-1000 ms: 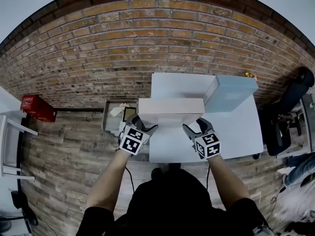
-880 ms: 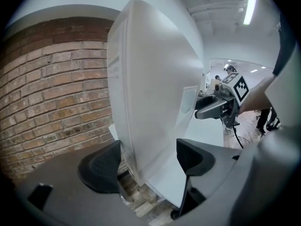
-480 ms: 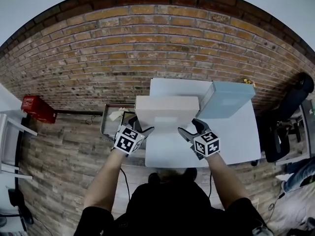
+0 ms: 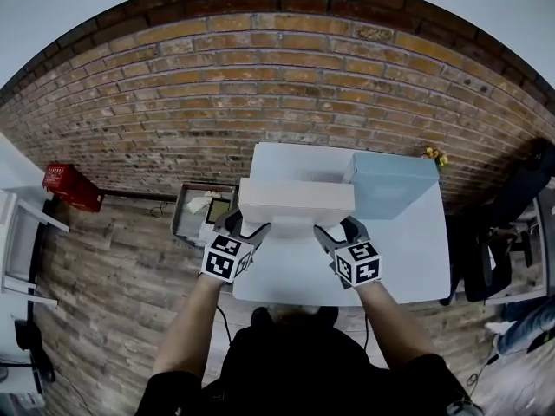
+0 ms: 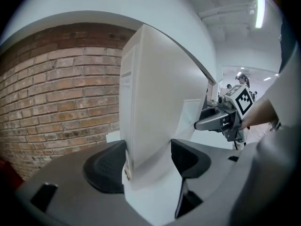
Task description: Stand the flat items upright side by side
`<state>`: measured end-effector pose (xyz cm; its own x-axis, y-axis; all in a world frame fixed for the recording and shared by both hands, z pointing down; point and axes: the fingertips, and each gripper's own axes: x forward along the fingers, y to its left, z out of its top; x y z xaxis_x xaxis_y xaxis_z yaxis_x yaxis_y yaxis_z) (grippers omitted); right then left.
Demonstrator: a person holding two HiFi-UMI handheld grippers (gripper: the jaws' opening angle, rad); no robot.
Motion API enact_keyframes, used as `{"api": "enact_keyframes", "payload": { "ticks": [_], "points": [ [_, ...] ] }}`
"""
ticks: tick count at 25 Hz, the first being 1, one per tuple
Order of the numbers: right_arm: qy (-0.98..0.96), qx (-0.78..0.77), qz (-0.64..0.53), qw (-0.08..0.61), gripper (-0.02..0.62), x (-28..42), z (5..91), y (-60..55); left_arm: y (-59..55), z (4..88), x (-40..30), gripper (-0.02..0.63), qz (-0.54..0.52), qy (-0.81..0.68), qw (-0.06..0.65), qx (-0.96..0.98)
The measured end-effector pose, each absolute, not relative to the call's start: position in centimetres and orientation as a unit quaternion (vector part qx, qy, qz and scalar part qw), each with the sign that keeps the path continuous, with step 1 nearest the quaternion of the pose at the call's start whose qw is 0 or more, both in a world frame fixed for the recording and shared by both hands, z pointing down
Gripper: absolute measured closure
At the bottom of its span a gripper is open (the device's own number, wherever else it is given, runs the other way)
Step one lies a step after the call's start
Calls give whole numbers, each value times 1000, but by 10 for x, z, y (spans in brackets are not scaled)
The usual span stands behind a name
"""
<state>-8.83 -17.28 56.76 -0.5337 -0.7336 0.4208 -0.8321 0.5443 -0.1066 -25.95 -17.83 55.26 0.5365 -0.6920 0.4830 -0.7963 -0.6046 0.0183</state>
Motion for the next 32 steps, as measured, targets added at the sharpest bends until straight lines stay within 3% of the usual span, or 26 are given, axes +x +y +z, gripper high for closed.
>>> {"api": "enact_keyframes", "payload": {
  "ticks": [17,32],
  "points": [
    [-857,471,135,161,305,73,556,-166,-178,561,-97,290,208,-422,139,872],
    [-842,496,148,149,302,131,557,-180,-188,569,-36,288,229,-423,143,865]
  ]
}}
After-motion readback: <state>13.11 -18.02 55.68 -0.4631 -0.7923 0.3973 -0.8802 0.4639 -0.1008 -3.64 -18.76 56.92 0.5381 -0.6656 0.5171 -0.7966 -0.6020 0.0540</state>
